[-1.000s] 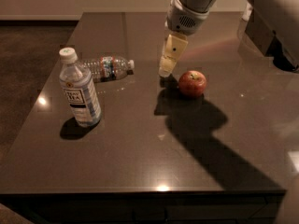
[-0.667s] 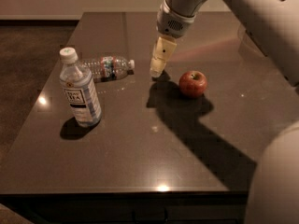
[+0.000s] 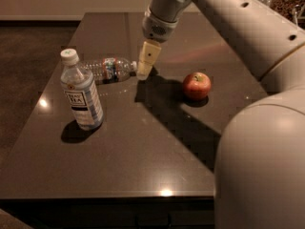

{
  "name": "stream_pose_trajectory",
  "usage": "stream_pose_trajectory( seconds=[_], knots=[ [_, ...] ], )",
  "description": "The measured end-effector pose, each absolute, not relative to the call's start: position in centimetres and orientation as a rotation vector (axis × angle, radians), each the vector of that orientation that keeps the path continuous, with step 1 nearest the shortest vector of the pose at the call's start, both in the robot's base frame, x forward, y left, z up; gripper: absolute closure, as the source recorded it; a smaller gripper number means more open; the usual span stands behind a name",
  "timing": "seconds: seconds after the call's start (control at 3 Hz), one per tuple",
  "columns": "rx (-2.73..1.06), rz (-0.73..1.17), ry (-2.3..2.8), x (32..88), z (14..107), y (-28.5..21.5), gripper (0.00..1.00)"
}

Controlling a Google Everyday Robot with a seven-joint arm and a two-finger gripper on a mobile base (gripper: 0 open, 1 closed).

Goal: Move water bottle near apple

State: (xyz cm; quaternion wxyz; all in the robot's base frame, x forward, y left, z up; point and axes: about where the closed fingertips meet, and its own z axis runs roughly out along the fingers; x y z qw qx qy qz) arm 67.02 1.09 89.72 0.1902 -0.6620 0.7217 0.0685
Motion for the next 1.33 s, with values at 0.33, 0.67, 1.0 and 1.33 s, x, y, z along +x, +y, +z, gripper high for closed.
stream_pose_trajectory(
  seconds=[0.33,0.67,1.0,1.33],
  knots=[
    [-1.900,0.230,1.996,66.9,89.1,4.2,0.00],
    [-1.945,0.241,1.972,66.8,88.5,7.2,0.00],
    [-1.993,0.236,1.957,66.9,87.9,9.8,0.00],
    [-2.052,0.225,1.942,67.2,87.4,12.2,0.00]
  ],
)
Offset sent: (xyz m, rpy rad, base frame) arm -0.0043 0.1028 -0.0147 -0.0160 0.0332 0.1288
